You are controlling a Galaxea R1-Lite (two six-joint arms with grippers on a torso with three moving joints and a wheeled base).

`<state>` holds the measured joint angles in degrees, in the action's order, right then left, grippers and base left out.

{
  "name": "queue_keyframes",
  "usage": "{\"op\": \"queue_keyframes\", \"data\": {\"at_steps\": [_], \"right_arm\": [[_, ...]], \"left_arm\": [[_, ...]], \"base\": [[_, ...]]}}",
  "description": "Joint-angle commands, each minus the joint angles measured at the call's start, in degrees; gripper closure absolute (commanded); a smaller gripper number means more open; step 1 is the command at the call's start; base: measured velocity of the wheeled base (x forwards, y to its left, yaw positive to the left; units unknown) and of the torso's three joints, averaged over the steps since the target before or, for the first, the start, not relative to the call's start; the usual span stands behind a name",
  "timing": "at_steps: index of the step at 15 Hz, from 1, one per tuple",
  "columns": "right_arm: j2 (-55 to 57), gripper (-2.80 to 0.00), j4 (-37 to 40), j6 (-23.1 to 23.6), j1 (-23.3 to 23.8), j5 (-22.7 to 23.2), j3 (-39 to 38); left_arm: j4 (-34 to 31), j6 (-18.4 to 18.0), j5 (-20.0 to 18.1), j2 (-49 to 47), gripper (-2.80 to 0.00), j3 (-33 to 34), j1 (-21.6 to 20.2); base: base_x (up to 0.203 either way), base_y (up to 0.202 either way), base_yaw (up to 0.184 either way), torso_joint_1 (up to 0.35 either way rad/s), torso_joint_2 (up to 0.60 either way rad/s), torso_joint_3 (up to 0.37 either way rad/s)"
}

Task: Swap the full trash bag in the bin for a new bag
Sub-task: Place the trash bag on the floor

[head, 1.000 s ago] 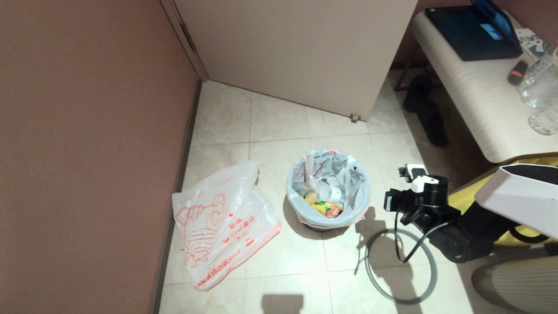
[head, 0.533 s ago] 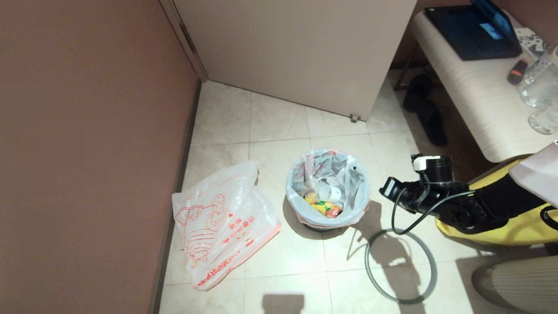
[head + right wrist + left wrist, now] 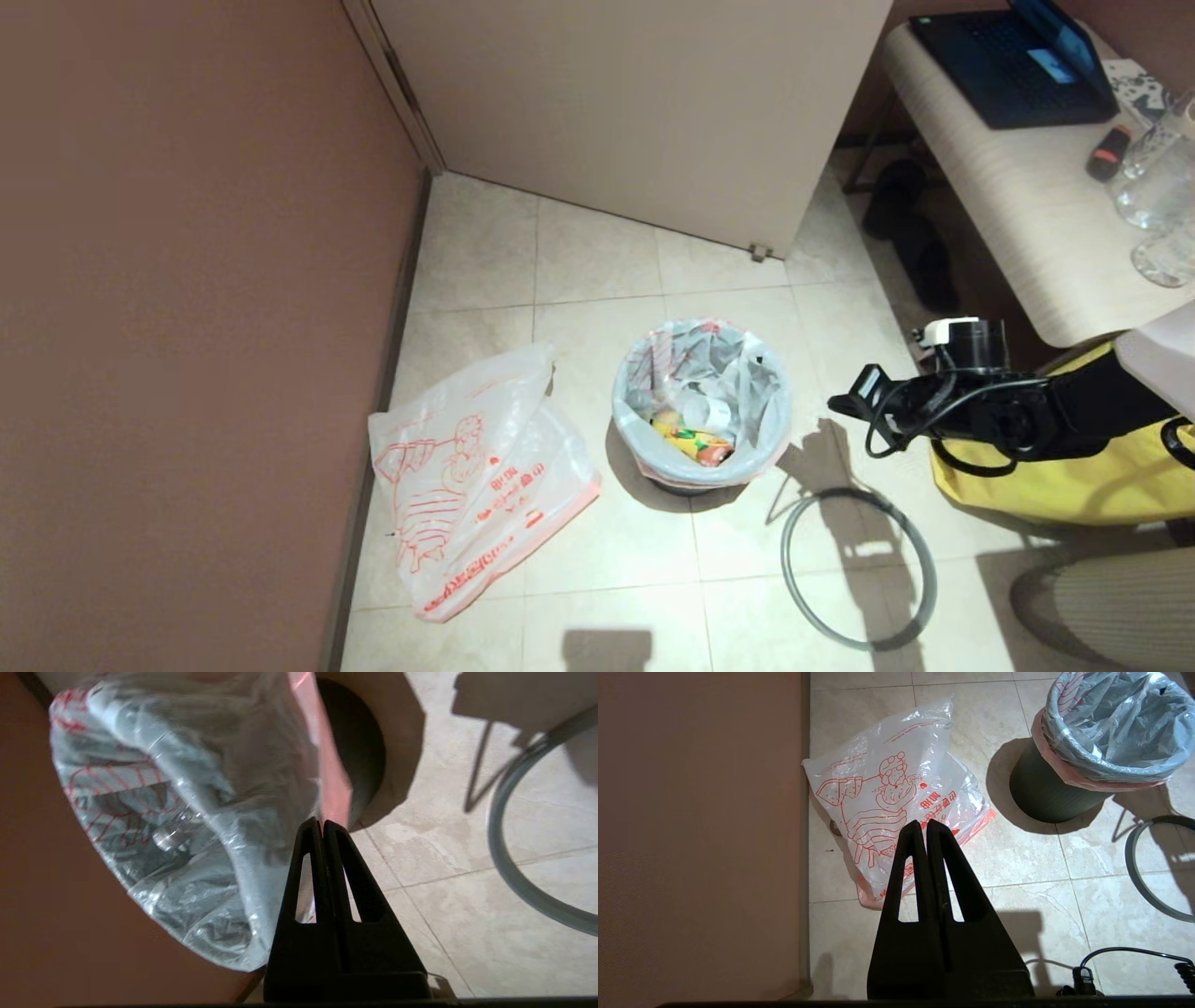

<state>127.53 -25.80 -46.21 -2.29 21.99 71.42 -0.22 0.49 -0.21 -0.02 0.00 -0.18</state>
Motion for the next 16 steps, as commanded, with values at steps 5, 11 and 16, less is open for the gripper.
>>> {"op": "queue_keyframes", "data": {"at_steps": [5, 11, 16], "right_arm": [[1.9, 0.00, -5.7, 0.7, -3.8, -4.0, -3.0], [0.4, 0.00, -8.7, 7.0, -3.3, -4.2, -8.1], [-0.2, 0.00, -8.7, 7.2, -3.0, -4.2, -8.1]], "left_arm": [[0.0, 0.0, 0.0, -0.1, 0.00, 0.0, 0.0], [0.0, 0.0, 0.0, -0.1, 0.00, 0.0, 0.0], [0.0, 0.0, 0.0, -0.1, 0.00, 0.0, 0.0]], "base": [[0.000, 0.000, 0.000, 0.000, 0.00, 0.000], [0.000, 0.000, 0.000, 0.000, 0.00, 0.000], [0.000, 0.000, 0.000, 0.000, 0.00, 0.000]]}}
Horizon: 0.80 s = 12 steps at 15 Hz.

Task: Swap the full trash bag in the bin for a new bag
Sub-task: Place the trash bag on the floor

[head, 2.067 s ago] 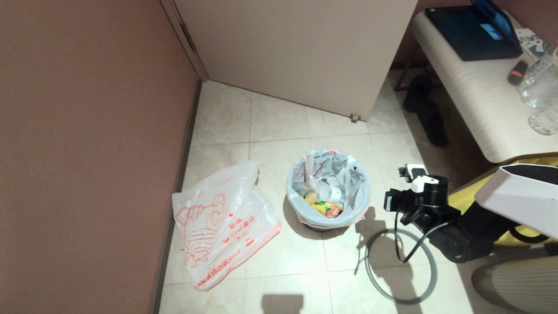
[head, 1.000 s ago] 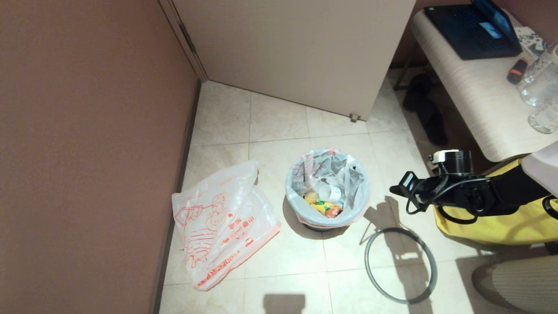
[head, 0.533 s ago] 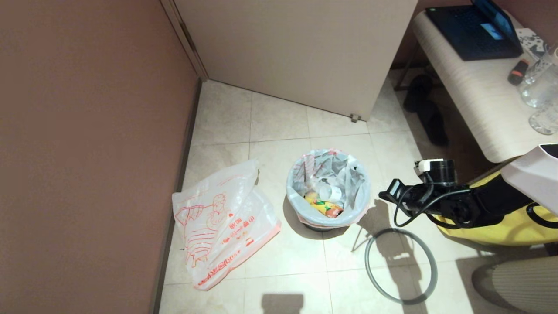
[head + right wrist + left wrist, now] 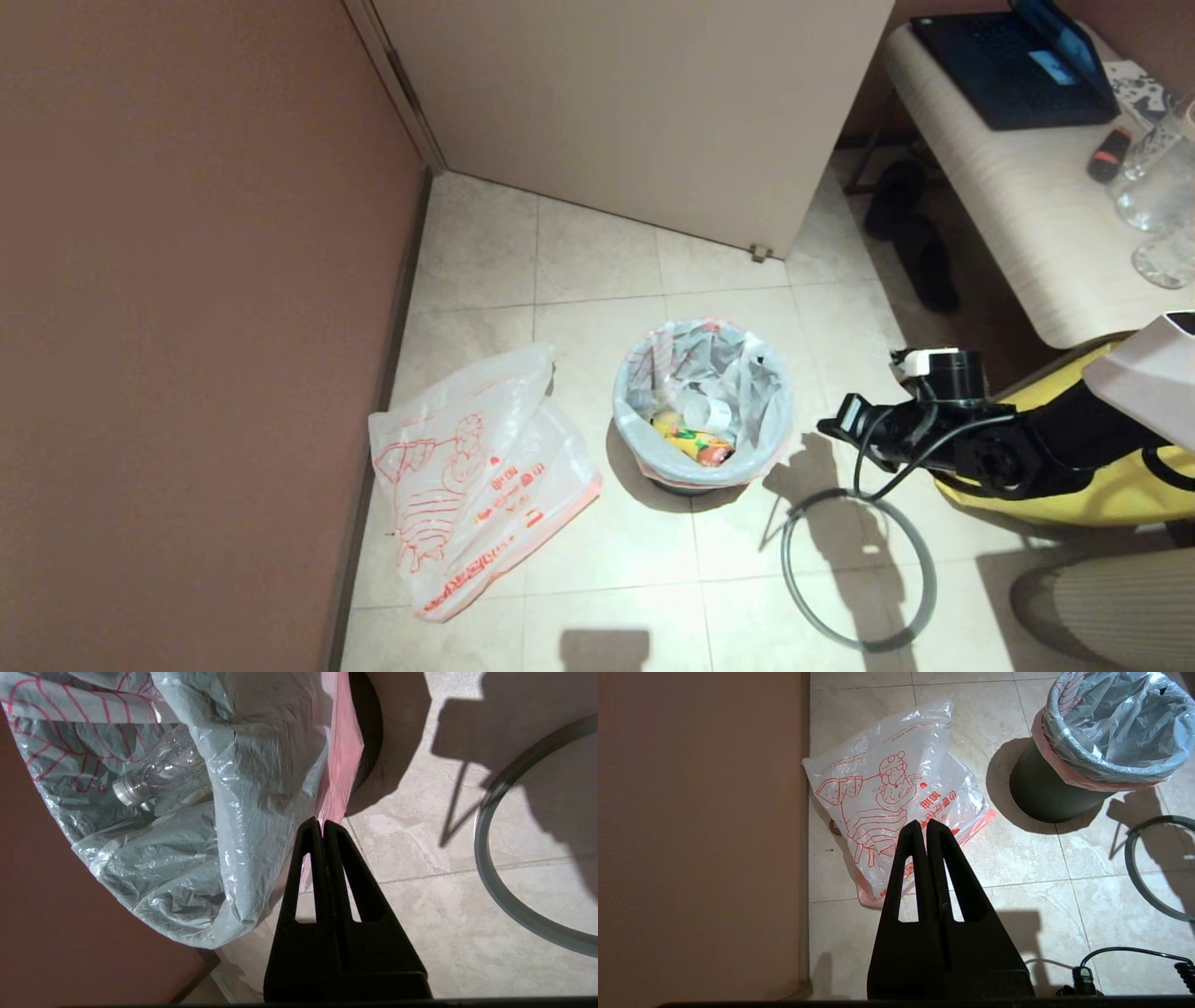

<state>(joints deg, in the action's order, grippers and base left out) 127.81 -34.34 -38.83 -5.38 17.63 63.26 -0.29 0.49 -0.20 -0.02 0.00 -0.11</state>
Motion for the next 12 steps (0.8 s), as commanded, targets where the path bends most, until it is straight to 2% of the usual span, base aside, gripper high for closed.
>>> {"op": "queue_keyframes", "data": {"at_steps": [1, 7, 8, 10, 12], "right_arm": [[-0.5, 0.00, -0.2, -0.2, -0.1, 0.1, 0.0], [-1.3, 0.00, 0.0, -0.4, 1.4, 1.0, 0.2], [-1.2, 0.00, 0.9, 0.0, 1.2, -0.1, 0.4], [-2.6, 0.00, 7.6, 2.1, 1.3, -1.6, 0.5], [-3.7, 0.00, 19.6, 8.9, 1.6, -1.5, 1.6]], "left_arm": [[0.0, 0.0, 0.0, 0.0, 0.00, 0.0, -0.1], [0.0, 0.0, 0.0, 0.0, 0.00, 0.0, -0.1], [0.0, 0.0, 0.0, -0.1, 0.00, 0.0, -0.1], [0.0, 0.0, 0.0, -0.1, 0.00, 0.0, -0.1], [0.0, 0.0, -0.1, -0.1, 0.00, 0.0, -0.1]], "base": [[0.000, 0.000, 0.000, 0.000, 0.00, 0.000], [0.000, 0.000, 0.000, 0.000, 0.00, 0.000], [0.000, 0.000, 0.000, 0.000, 0.00, 0.000], [0.000, 0.000, 0.000, 0.000, 0.00, 0.000], [0.000, 0.000, 0.000, 0.000, 0.00, 0.000]]}}
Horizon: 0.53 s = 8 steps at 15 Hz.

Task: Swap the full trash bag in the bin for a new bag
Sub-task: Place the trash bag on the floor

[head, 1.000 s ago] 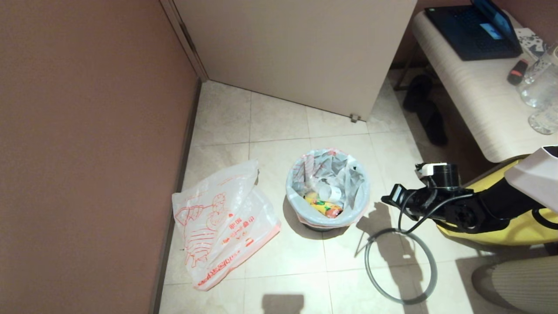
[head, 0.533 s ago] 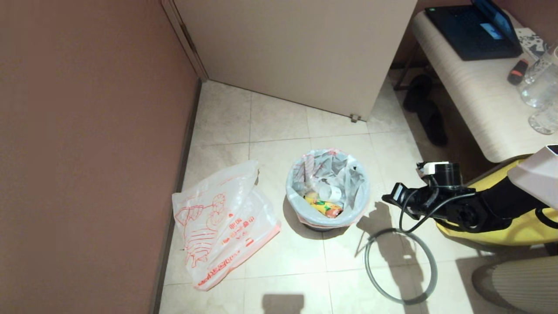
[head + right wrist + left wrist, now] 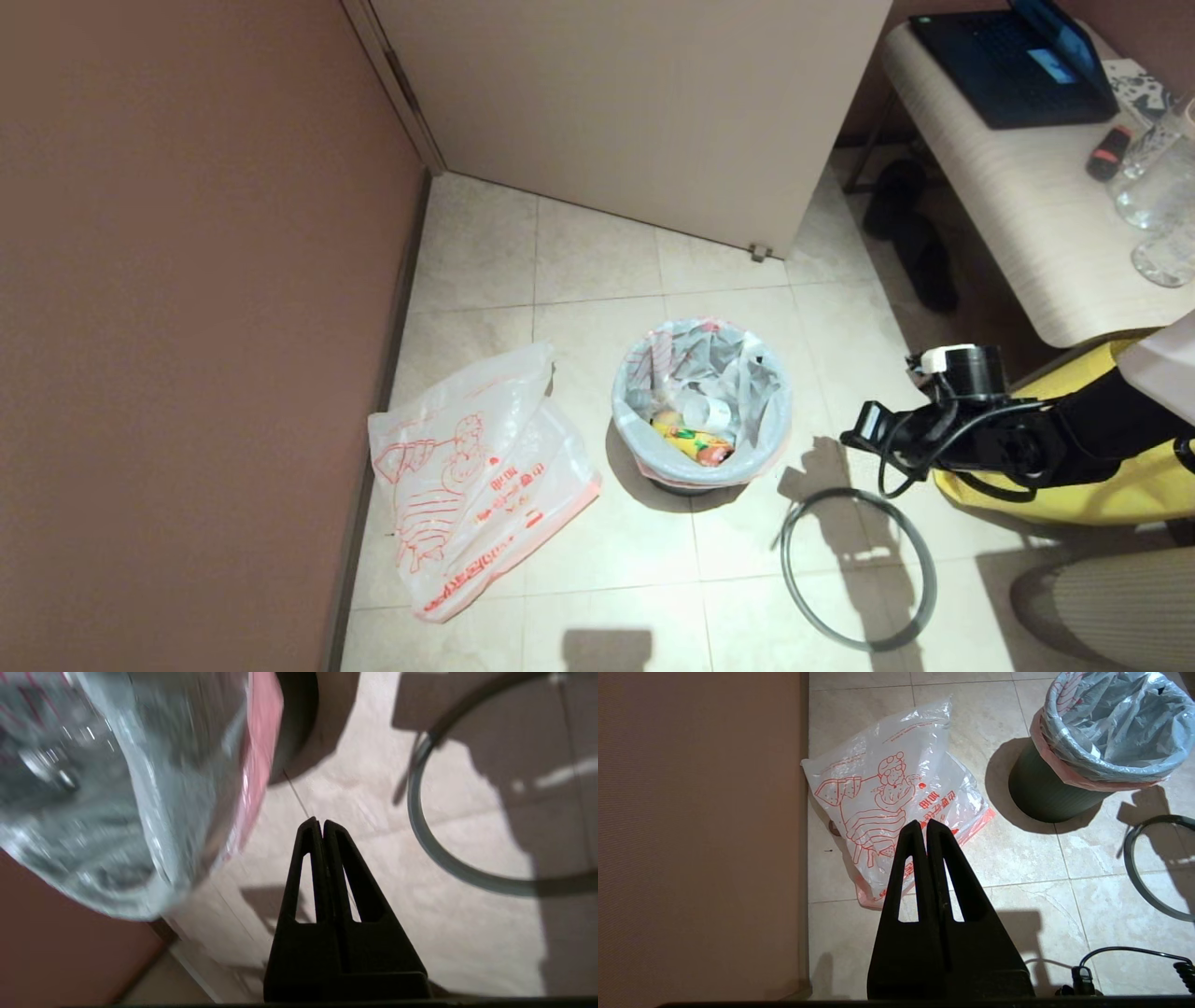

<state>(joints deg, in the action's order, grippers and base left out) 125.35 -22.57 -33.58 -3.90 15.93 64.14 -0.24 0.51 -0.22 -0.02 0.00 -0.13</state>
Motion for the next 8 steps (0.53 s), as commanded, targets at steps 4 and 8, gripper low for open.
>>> {"op": "queue_keyframes", "data": {"at_steps": [4, 8], "right_arm": [[-0.8, 0.00, 14.7, 19.0, 1.3, 0.5, 1.3], [-0.6, 0.00, 15.0, 30.4, 3.1, -1.0, -2.2]], "left_arm": [[0.0, 0.0, 0.0, -0.1, 0.00, 0.0, 0.0], [0.0, 0.0, 0.0, -0.1, 0.00, 0.0, 0.0]], "base": [[0.000, 0.000, 0.000, 0.000, 0.00, 0.000], [0.000, 0.000, 0.000, 0.000, 0.00, 0.000]]}}
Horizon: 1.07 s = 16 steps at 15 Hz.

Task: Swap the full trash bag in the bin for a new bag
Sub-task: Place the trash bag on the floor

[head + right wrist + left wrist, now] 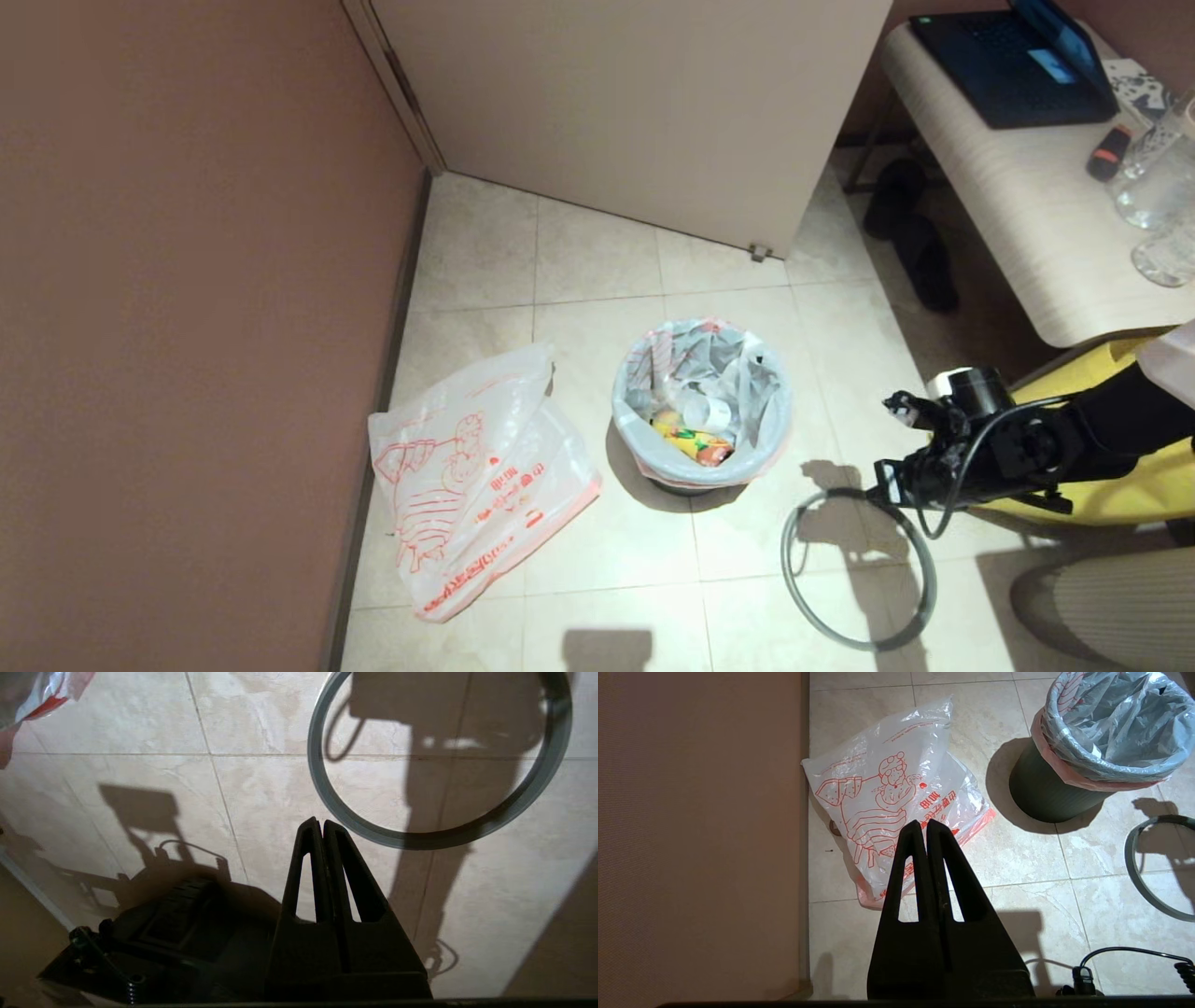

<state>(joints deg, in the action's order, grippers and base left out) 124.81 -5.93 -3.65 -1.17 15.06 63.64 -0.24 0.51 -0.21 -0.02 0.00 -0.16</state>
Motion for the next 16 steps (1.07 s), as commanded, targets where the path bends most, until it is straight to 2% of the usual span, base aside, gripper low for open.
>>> {"op": "queue_keyframes", "data": {"at_steps": [1, 4, 6, 8, 10, 11, 13, 16], "right_arm": [[-0.2, 0.00, -5.5, 0.1, 0.8, -0.2, -3.1], [0.0, 0.00, -12.9, -2.5, 1.2, -0.4, -5.2], [0.2, 0.00, -19.8, -5.4, 1.1, -2.5, -6.1], [1.3, 0.00, -22.2, -7.6, 0.6, -8.5, -5.8], [2.5, 0.00, -22.1, -8.0, -0.7, -17.3, -4.3], [3.2, 0.00, -21.3, -9.0, -1.7, -22.6, -3.4], [5.2, 0.00, -17.6, -10.0, -3.8, -29.2, 0.5], [6.0, 0.00, -12.8, -9.1, -5.5, -33.0, 2.2]], "left_arm": [[0.0, 0.0, 0.0, -0.1, 0.00, 0.0, 0.0], [0.0, 0.0, 0.0, 0.0, 0.00, 0.0, 0.0], [0.0, 0.0, 0.0, 0.0, 0.00, 0.0, 0.0], [0.0, 0.0, 0.0, -0.1, 0.00, 0.0, 0.0], [0.0, 0.0, 0.0, -0.1, 0.00, 0.0, 0.0], [0.0, 0.0, 0.0, -0.1, 0.00, 0.0, 0.1], [0.0, 0.0, 0.0, -0.1, 0.00, 0.0, 0.0], [0.0, 0.0, 0.0, -0.1, 0.00, 0.0, 0.0]], "base": [[0.000, 0.000, 0.000, 0.000, 0.00, 0.000], [0.000, 0.000, 0.000, 0.000, 0.00, 0.000], [0.000, 0.000, 0.000, 0.000, 0.00, 0.000], [0.000, 0.000, 0.000, 0.000, 0.00, 0.000], [0.000, 0.000, 0.000, 0.000, 0.00, 0.000], [0.000, 0.000, 0.000, 0.000, 0.00, 0.000], [0.000, 0.000, 0.000, 0.000, 0.00, 0.000], [0.000, 0.000, 0.000, 0.000, 0.00, 0.000]]}}
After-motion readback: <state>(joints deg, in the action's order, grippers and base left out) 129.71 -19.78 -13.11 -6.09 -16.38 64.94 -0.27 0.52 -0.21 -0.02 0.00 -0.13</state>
